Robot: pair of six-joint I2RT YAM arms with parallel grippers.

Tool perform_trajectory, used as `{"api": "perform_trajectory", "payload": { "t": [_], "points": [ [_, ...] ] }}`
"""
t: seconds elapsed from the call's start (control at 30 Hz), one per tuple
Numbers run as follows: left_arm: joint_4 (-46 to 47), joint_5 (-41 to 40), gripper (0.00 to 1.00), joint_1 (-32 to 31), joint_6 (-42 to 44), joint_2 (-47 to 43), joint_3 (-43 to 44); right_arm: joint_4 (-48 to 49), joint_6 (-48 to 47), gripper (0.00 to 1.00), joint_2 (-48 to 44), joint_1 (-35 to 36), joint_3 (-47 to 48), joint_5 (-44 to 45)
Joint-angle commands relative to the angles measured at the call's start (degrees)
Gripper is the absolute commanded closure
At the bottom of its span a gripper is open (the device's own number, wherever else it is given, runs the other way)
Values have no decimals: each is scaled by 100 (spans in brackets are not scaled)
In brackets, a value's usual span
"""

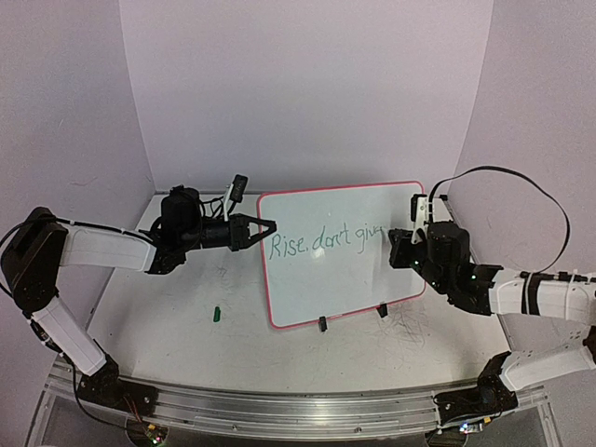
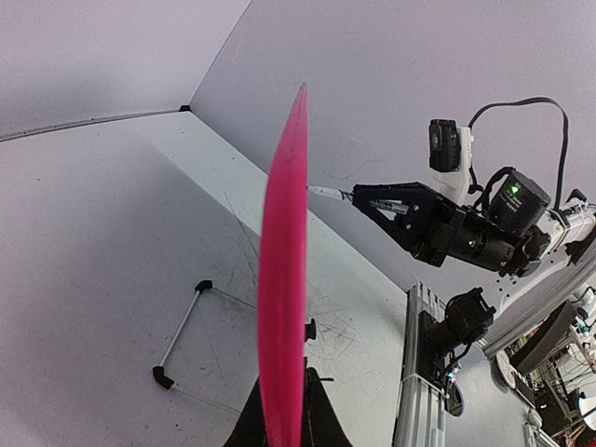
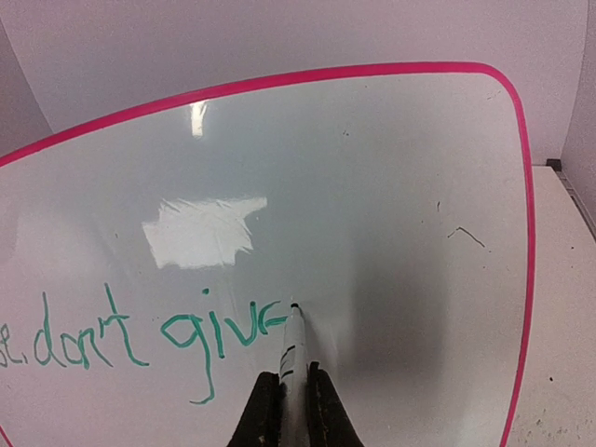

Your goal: Write a sentence on the whiteboard

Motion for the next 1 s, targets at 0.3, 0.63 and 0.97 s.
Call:
{"api": "perform_trajectory", "payload": {
  "t": [0.3,0.63,0.97],
  "points": [
    [-300,-492,100,105,492,-196,49,135,-88,100,46,-55,91,-359],
    [-302,-499,100,104,484,-224,50,-29,-44,100,25,-53,11,-510],
    [-300,-488,100,105,484,-197,82,-133,5,100,-46,-47,-142,-651]
  ]
}}
